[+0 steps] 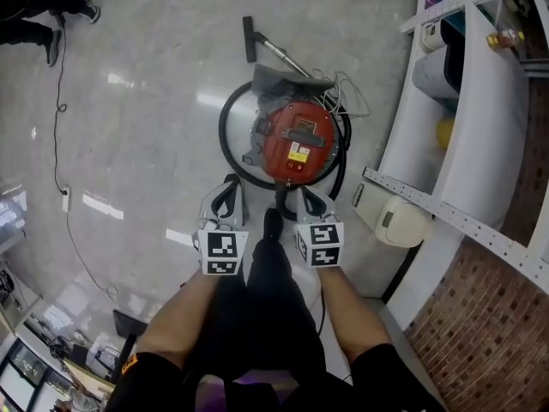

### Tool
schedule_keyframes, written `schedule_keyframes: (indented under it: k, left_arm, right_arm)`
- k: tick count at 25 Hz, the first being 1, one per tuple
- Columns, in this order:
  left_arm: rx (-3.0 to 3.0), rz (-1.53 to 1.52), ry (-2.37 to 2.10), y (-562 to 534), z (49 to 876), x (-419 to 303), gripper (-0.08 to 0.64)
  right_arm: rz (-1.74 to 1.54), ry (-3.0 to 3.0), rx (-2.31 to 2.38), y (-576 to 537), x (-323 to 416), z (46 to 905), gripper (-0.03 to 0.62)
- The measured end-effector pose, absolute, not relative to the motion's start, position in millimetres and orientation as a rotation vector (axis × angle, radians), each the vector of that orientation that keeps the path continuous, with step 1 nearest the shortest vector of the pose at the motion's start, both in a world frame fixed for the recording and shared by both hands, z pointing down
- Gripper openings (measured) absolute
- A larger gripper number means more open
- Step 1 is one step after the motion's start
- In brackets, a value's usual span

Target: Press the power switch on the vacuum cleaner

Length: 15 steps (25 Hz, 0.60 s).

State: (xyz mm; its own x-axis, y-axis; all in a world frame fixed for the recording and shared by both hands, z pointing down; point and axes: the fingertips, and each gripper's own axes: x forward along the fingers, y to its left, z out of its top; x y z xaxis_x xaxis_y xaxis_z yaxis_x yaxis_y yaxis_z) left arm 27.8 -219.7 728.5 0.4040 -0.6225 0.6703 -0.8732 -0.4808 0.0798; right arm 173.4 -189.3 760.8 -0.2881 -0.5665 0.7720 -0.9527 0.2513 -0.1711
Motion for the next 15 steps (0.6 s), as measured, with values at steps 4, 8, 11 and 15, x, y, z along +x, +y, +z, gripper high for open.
schedule_keyframes:
  k: [4,8,11,15]
  left_arm:
    - [2.217,0.848,-1.255,-226.7,762.2,25.5,0.015]
    - [2.200,0.853,-1.218,-229.9,792.8,30.5,0.014]
    - [2.185,0.846,-1.196,-230.8,810.3,33.8,0.015]
    - [2.166,0.828,-1.181,-234.8,829.2,35.1,0.014]
  right_arm:
    - [0.901,-1.896,1.370,-200.0,173.5,798.3,-0.009]
    - [0.933,-1.848,1.369,-207.6,176.7,832.7,-0.009]
    - [0.956,-1.817,1.356,-208.2,176.2,853.9,-0.009]
    - [0.987,-1.773,1.359,-210.8,174.2,878.0,-0.009]
